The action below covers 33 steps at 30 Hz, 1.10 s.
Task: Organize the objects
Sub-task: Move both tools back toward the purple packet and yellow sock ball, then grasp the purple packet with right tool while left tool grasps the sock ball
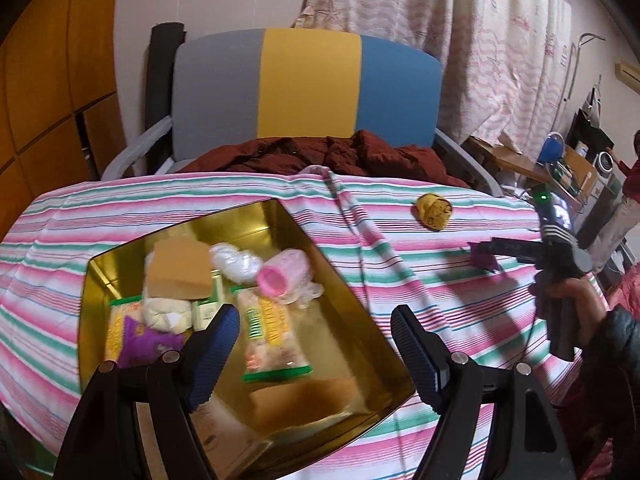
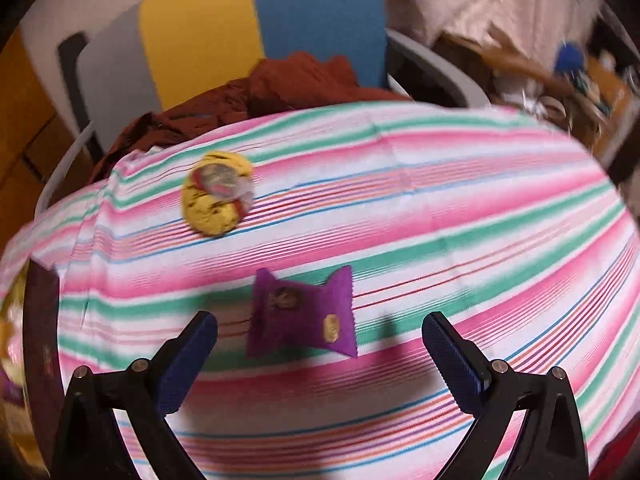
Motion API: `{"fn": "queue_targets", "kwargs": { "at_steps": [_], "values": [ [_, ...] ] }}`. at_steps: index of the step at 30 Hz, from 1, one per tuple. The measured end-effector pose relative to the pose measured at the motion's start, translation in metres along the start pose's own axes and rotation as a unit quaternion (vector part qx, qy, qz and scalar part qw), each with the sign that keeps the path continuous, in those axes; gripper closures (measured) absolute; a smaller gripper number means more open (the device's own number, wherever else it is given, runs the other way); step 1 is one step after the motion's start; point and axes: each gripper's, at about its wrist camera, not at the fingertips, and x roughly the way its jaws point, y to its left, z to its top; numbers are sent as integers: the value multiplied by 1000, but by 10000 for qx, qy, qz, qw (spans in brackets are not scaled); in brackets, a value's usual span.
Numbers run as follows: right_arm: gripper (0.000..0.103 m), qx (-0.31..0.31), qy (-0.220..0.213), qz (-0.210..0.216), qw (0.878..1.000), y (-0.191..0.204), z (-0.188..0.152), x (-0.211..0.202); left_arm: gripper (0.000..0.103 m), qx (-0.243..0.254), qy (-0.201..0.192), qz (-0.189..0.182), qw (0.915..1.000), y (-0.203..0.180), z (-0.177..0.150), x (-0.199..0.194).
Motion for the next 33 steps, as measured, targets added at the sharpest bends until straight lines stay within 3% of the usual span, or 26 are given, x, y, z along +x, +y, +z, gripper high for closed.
{"fn": "queue_targets", "kwargs": {
  "at_steps": [3, 12, 15, 17, 33],
  "values": [
    [0, 120, 34, 61, 9999, -3, 3, 6, 24, 104, 69, -113, 9999, -14, 3, 8],
    [1, -376, 208, 102, 9990, 15, 5, 19, 24, 386, 269, -217, 9987, -45, 8, 28],
    [23, -449, 275, 0, 9986, 13, 5, 22, 24, 410, 335, -263, 9983, -52, 10, 34],
    [43, -470, 371, -35, 9982, 11, 3, 26, 24, 451, 346, -276, 9980, -57, 11, 37],
    [47, -580, 667, -323, 9956, 2, 3, 24, 24, 566, 429, -431, 9965, -75, 28, 53]
  ]
}}
